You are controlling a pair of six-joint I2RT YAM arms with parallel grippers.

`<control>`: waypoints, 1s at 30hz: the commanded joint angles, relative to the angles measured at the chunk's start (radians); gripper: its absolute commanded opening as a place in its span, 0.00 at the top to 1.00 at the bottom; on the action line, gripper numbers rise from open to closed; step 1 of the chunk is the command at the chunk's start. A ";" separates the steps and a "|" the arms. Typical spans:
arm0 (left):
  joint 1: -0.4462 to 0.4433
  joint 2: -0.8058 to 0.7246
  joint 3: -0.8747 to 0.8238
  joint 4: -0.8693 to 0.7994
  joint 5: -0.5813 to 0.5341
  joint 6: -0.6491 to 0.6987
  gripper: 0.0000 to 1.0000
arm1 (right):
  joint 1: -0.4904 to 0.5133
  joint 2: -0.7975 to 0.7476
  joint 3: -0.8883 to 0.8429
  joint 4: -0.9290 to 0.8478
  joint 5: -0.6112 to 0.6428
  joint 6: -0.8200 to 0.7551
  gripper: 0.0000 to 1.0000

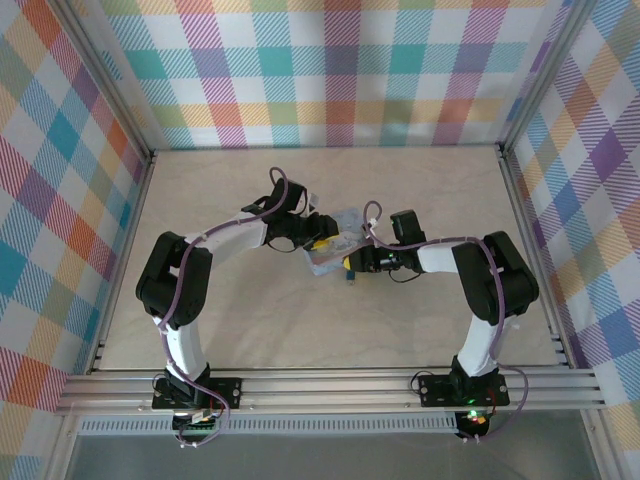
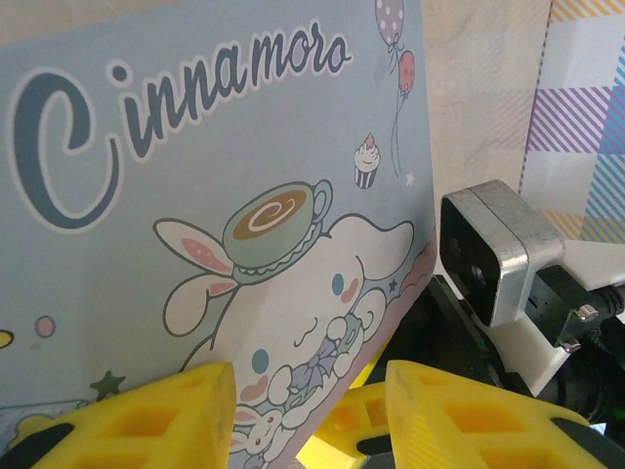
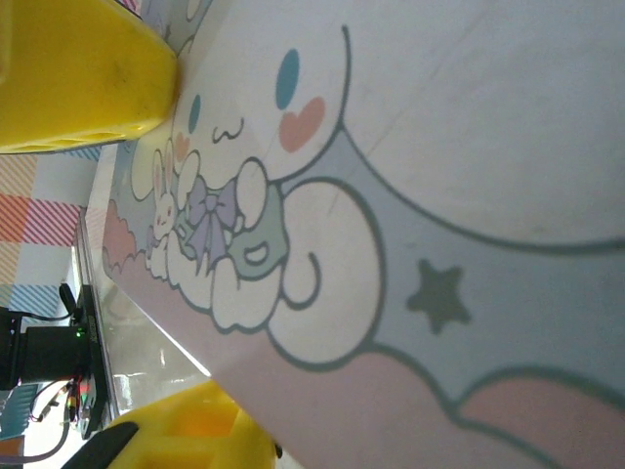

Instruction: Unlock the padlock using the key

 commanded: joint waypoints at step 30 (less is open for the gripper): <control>-0.015 0.045 0.004 -0.019 -0.079 0.022 0.56 | 0.001 -0.007 -0.050 0.001 -0.037 -0.044 0.84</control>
